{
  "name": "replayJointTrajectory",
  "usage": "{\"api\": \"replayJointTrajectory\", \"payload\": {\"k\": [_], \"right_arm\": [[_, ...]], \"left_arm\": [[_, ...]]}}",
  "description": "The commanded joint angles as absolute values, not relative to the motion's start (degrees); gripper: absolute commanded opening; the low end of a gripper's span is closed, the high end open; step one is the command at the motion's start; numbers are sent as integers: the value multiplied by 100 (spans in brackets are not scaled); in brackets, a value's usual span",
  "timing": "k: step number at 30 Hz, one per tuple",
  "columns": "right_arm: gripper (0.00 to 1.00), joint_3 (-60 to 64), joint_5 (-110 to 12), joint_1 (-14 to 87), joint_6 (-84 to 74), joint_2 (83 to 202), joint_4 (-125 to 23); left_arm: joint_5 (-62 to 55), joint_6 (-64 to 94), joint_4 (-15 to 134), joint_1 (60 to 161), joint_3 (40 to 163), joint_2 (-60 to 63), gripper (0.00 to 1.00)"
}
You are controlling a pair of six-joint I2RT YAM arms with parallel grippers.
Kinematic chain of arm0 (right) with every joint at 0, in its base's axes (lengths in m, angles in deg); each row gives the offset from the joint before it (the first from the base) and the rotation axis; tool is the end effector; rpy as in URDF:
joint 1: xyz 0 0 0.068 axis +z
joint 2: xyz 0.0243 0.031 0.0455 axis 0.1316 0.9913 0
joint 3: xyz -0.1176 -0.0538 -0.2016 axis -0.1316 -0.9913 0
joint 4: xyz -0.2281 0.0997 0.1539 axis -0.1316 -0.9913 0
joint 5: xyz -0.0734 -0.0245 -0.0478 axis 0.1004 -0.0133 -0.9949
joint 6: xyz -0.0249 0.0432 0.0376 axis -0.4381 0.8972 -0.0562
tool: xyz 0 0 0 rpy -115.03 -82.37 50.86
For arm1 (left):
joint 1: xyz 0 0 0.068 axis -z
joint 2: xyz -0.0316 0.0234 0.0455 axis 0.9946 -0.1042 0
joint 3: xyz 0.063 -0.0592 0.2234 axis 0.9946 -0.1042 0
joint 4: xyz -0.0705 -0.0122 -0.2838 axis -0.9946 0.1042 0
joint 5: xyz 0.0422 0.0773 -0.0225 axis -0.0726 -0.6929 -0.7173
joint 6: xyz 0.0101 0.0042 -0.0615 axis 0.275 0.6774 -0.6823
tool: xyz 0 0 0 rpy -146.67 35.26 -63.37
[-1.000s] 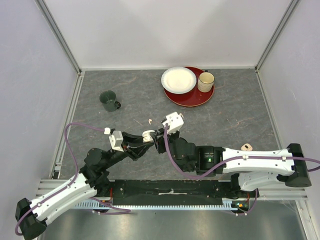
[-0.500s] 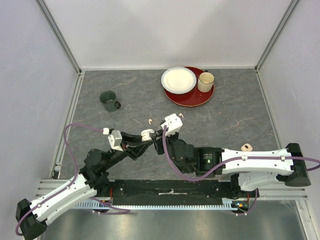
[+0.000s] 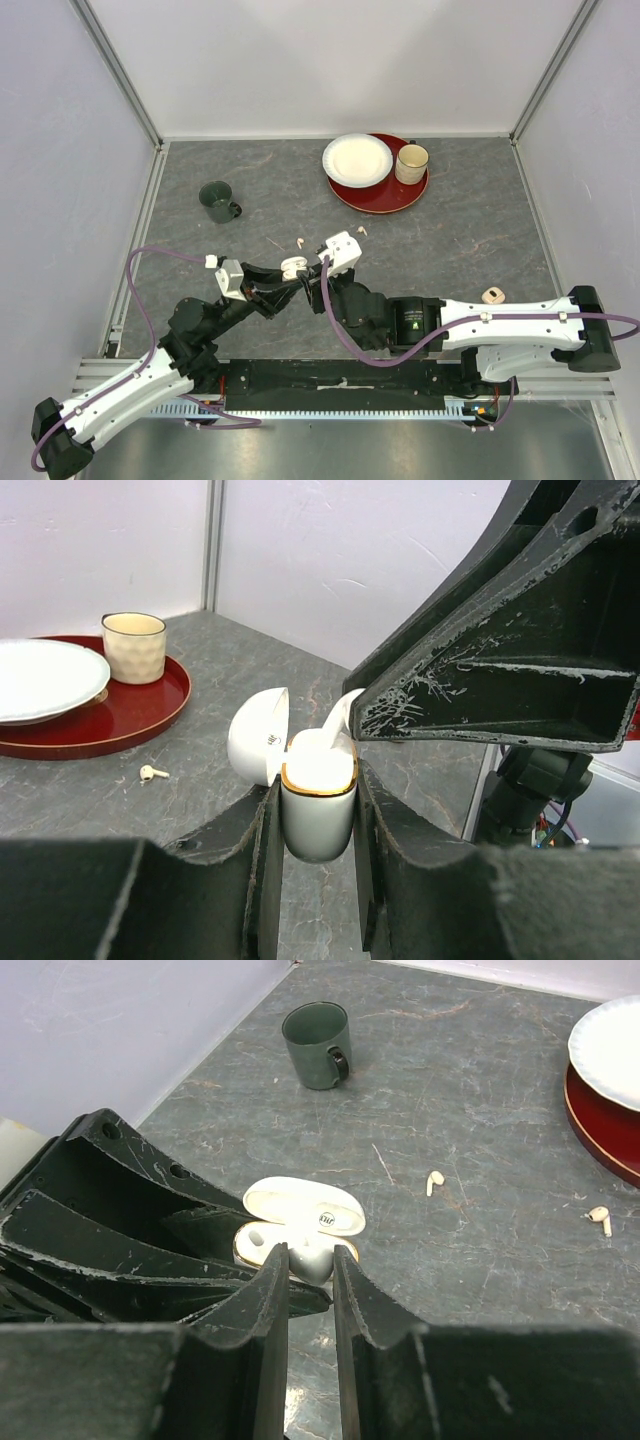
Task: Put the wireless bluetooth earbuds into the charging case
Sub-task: Place the earbud in the charging case.
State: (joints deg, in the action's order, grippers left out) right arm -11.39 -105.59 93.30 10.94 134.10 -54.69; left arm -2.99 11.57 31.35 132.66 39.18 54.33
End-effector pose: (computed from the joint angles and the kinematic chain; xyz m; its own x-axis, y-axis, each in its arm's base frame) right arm 0.0611 0.3339 0.3151 -0.2468 0.0731 -0.9663 -0.5423 0.8160 0.2003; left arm 0.1317 -0.1605 0.2366 -0.0215 -0.3661 -0.9303 0.8614 0.4655 -0.2031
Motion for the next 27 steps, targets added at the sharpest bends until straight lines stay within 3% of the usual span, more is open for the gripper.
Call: {"api": "replayJointTrajectory", "payload": {"k": [1, 8, 27], "right_arm": [[0, -881, -10830, 9405, 1074, 13391, -5646], [0, -512, -10734, 9247, 942, 13364, -5927], [0, 464, -9627, 9194, 801, 13768, -7570]], "left_arm": [[-56, 1264, 2607, 13236, 3966, 5510, 2], [482, 1572, 3011, 13236, 4036, 5519, 2], [385, 1792, 3267, 13236, 4080, 5739, 2]]}}
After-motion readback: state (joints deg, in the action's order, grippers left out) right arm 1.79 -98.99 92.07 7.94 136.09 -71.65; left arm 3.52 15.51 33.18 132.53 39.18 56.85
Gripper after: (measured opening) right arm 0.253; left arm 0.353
